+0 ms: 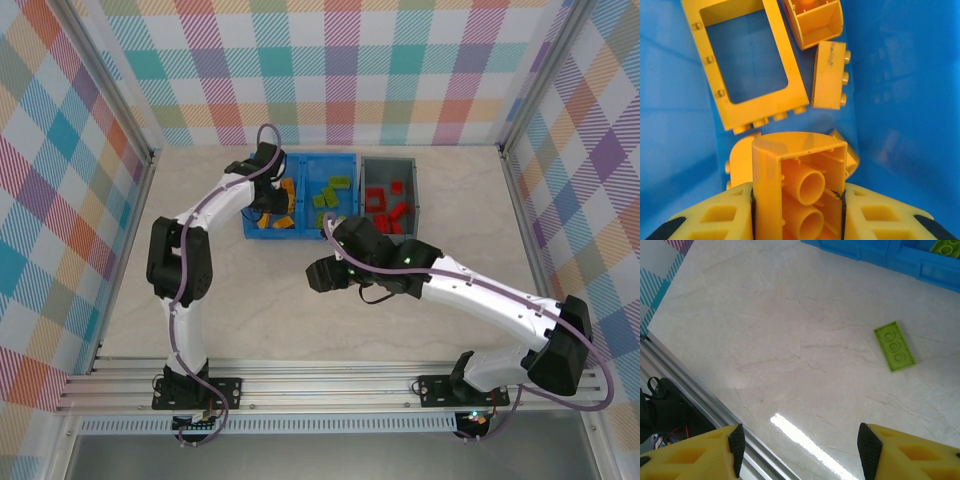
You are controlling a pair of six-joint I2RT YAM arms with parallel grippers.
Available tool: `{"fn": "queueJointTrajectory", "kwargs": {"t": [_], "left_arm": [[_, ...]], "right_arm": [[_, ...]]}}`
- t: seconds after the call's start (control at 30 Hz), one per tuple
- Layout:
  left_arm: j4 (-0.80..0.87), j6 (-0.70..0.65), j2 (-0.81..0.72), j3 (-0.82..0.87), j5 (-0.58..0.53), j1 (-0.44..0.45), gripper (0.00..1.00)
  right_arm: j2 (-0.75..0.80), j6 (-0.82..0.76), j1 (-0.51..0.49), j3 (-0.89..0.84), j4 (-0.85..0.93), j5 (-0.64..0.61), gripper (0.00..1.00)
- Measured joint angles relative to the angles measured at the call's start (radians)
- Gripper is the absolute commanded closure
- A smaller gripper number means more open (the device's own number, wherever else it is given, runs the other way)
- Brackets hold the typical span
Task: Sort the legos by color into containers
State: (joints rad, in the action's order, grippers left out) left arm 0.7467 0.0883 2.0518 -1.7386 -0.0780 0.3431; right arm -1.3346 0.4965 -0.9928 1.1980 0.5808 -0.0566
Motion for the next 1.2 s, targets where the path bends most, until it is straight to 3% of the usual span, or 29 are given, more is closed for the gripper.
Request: {"fn": "queueJointTrajectory", "kwargs": {"t": [0.4, 0.63, 0.83, 1.0, 1.2], "left_arm": [[0.011, -0.005, 0.068, -0.013, -0.001, -0.012, 0.44], [0.011, -0.003, 0.028, 0.005, -0.001, -0.012, 0.43], [0.009, 0.034, -0.214, 0.099, -0.02, 0.002, 0.45], [-0.008, 0.123, -0.536, 0.243, -0.039, 0.023, 0.46], [-0.02, 0.268, -0.91, 0.479, 0.017, 0.082, 0.44]], "right_arm": [[-0.051, 0.01, -0.002, 0.0, -0.052, 0.012, 0.33], [-0.115, -0.023, -0.001, 0.037, -0.065, 0.022, 0.29], [-0.146, -0.07, 0.056, 0.039, -0.061, 0.027, 0.28], [-0.188, -0.117, 0.11, 0.041, -0.044, 0.027, 0.26], [-0.369, -0.224, 0.121, 0.117, 0.025, 0.023, 0.24]]}}
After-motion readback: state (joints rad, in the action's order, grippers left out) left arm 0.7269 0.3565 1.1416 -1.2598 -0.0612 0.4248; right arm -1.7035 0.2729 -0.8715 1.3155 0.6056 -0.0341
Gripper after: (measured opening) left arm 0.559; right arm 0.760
